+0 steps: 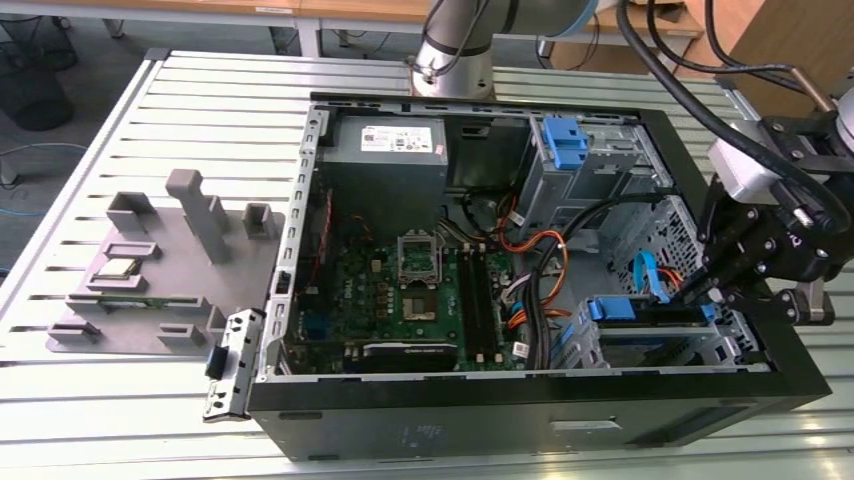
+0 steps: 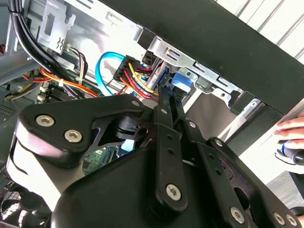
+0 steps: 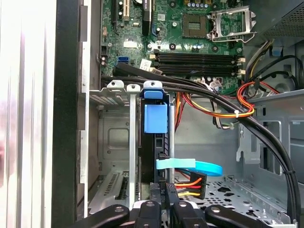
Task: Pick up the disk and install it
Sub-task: 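Insert the second disk wire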
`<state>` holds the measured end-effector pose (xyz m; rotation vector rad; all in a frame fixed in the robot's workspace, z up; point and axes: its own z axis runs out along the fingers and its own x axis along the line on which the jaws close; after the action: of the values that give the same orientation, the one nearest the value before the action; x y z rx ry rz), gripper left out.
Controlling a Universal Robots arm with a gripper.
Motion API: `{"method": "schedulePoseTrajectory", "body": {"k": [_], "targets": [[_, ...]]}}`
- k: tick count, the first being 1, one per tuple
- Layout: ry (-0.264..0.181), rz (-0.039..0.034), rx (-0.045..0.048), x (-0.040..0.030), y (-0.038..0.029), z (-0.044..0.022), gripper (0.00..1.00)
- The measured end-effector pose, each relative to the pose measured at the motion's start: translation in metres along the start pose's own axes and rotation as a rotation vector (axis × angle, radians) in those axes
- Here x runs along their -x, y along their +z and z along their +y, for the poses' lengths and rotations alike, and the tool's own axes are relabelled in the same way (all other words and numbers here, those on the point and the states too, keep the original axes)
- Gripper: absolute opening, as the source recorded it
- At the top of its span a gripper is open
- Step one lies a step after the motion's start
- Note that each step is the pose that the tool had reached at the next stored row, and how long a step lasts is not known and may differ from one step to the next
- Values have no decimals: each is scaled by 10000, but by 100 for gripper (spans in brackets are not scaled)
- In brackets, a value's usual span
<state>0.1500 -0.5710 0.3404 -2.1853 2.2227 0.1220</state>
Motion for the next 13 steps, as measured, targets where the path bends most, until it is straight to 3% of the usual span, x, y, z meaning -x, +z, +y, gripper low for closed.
{"method": "schedulePoseTrajectory", "body": {"k": [13], "targets": [[-1,4,0,7,48,40,17]]}}
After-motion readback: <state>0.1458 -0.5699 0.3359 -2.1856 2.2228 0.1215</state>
